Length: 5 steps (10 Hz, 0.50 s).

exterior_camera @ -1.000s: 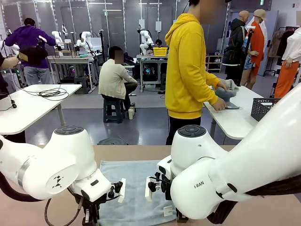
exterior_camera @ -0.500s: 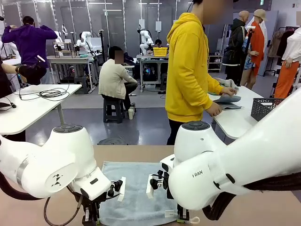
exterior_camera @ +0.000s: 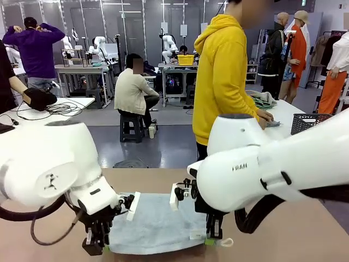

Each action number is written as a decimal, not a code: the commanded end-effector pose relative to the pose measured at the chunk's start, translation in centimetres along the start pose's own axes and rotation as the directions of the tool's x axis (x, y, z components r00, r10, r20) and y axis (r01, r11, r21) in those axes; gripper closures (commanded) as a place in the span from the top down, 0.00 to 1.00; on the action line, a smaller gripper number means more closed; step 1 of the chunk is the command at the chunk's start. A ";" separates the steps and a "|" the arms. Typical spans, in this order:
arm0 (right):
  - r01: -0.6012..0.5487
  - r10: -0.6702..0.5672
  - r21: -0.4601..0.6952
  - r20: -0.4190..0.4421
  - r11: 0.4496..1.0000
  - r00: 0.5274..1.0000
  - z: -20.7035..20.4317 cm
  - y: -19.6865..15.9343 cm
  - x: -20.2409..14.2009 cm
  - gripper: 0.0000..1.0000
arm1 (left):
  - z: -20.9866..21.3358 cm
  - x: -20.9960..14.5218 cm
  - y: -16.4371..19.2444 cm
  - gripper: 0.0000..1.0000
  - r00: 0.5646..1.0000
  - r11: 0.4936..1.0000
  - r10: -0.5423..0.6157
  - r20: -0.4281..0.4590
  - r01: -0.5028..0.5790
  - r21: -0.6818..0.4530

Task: Fold the towels and place them in the basket.
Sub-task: When a person lays out a Towel with hook on the table, fold it in half twice.

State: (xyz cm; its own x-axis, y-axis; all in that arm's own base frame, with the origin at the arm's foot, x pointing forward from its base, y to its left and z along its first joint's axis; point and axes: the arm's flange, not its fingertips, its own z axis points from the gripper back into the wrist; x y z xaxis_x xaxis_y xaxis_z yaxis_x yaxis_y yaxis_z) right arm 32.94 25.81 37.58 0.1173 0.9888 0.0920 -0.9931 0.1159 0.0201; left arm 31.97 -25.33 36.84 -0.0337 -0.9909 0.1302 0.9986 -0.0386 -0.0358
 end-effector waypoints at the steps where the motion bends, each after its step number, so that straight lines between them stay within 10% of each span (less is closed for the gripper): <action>1: -0.023 0.023 0.020 0.021 1.000 1.000 0.9 -0.8 0.1 0.00 | 1.6 0.2 0.9 0.00 0.999 1.000 0.002 0.043 -0.001 -0.016; 5: -0.003 0.003 -0.001 0.007 1.000 1.000 0.9 -0.4 0.2 0.00 | 1.1 0.1 0.4 0.00 1.000 1.000 0.005 0.014 -0.005 -0.002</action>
State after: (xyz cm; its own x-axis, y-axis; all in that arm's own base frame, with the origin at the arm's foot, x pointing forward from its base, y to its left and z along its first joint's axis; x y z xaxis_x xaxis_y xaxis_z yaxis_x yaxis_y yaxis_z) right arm 33.59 25.81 38.61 0.1079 0.9893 0.0986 -0.9941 0.1061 0.0230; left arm 32.57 -25.29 38.24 -0.0256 -0.9887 0.1476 0.9987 -0.0317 -0.0388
